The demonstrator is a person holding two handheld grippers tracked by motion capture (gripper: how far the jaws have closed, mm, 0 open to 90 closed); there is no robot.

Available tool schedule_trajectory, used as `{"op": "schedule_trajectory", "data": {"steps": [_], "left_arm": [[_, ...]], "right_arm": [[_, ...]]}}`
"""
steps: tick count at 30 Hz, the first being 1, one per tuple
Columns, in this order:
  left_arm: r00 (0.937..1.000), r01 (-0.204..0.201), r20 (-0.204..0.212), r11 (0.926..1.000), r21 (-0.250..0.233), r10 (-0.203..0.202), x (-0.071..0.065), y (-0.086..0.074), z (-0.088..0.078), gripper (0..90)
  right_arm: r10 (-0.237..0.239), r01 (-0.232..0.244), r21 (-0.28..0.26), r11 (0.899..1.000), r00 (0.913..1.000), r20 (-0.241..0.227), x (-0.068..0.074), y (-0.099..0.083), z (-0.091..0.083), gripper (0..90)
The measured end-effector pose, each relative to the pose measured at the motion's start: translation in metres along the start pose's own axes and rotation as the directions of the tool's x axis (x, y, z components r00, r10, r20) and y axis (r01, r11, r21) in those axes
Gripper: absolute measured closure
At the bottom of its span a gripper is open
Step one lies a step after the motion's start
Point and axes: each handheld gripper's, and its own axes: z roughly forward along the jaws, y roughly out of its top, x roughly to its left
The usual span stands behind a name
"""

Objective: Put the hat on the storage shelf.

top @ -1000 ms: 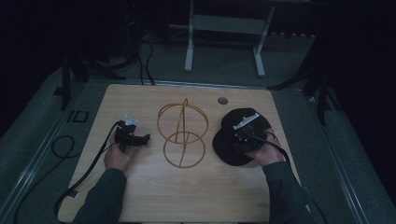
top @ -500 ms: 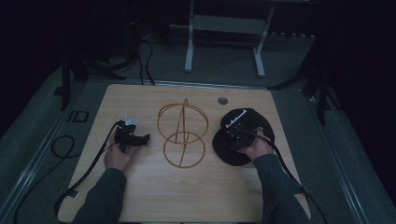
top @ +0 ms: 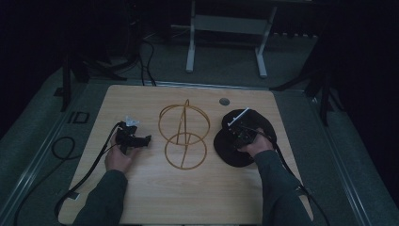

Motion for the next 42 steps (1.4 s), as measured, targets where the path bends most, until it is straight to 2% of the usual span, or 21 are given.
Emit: {"op": "schedule_trajectory", "data": {"steps": [3, 8, 15, 24, 42], "left_arm": [[1.0, 0.0, 0.0, 1.0, 0.0, 0.0, 0.0, 0.0, 0.0, 13.1], [1.0, 0.0, 0.0, 1.0, 0.0, 0.0, 0.0, 0.0, 0.0, 13.1], [1.0, 0.0, 0.0, 1.0, 0.0, 0.0, 0.0, 0.0, 0.0, 13.1], [1.0, 0.0, 0.0, 1.0, 0.0, 0.0, 0.0, 0.0, 0.0, 13.1], [1.0, 0.001, 0.0, 1.0, -0.002, -0.001, 0.0, 0.0, 0.001, 13.1]], "right_arm": [[0.002, -0.002, -0.002, 1.0, 0.9999, -0.012, -0.002, 0.0, -0.002, 77.9], [-0.016, 0.016, -0.001, 1.0, 0.9996, -0.021, -0.002, -0.001, -0.005, 79.8], [-0.043, 0.043, 0.025, 0.999, 0.9991, 0.0, 0.0, 0.0, -0.009, 80.4], [-0.056, 0.056, 0.007, 0.998, 0.9984, 0.012, -0.002, 0.001, -0.024, 80.2], [-0.147, 0.147, 0.015, 0.989, 0.9887, 0.027, 0.001, 0.007, -0.056, 80.4]]}}
